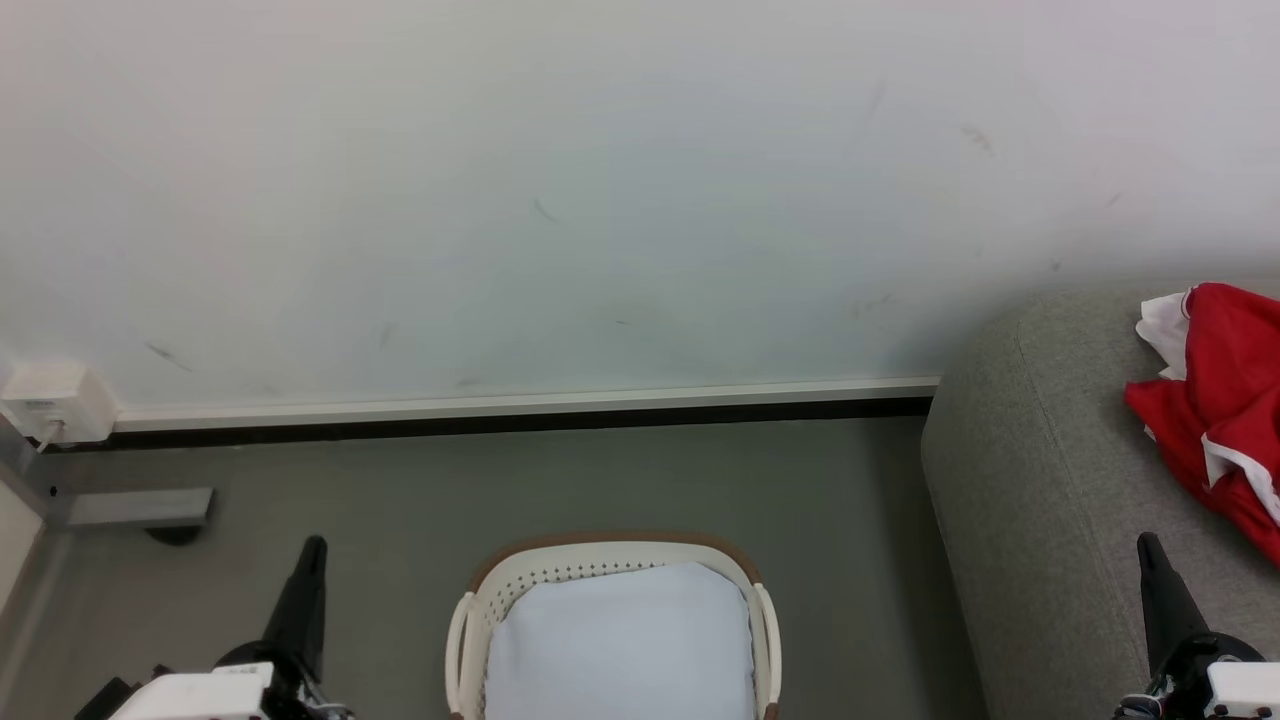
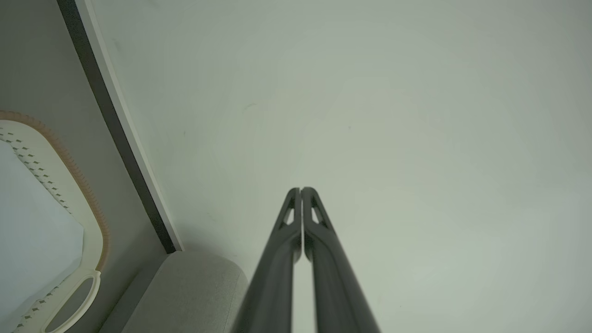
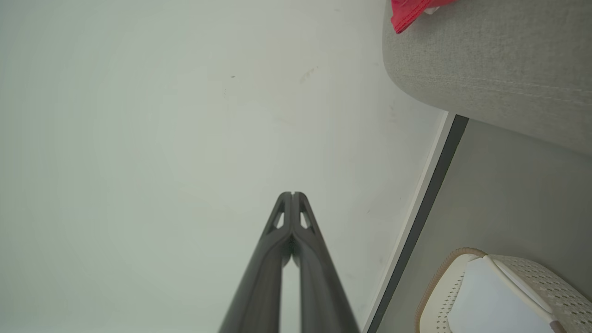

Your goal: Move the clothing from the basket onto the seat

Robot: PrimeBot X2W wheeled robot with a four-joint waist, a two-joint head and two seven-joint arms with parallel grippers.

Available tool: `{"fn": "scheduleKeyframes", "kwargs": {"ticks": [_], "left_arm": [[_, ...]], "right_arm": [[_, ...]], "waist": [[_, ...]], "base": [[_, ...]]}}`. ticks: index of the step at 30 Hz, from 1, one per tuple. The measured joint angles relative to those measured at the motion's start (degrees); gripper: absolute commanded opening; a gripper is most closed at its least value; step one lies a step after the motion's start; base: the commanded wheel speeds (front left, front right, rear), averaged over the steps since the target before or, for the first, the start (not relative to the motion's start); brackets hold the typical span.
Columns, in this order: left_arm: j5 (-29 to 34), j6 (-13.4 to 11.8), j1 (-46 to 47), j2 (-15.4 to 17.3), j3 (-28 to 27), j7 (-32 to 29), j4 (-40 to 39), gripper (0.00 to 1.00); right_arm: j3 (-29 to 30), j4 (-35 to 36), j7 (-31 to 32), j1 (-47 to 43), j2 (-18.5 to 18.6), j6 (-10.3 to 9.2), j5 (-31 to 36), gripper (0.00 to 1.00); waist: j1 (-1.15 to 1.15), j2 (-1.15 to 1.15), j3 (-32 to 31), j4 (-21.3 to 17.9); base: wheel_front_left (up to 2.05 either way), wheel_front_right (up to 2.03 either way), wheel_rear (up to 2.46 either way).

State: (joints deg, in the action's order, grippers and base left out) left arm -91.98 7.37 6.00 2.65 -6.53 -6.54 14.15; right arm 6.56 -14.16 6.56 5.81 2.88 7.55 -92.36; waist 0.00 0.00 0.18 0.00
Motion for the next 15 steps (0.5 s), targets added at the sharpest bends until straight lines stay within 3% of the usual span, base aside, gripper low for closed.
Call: {"fn": "scheduleKeyframes", "kwargs": {"ticks": [15], "left_arm": [[0.0, 0.0, 0.0, 0.0, 0.0, 0.0, 0.0, 0.00]], "right_arm": [[0.0, 0.0, 0.0, 0.0, 0.0, 0.00, 0.0, 0.00]], "waist": [[0.00, 0.00, 0.0, 0.0]], "base": [[0.00, 0.00, 0.00]]}}
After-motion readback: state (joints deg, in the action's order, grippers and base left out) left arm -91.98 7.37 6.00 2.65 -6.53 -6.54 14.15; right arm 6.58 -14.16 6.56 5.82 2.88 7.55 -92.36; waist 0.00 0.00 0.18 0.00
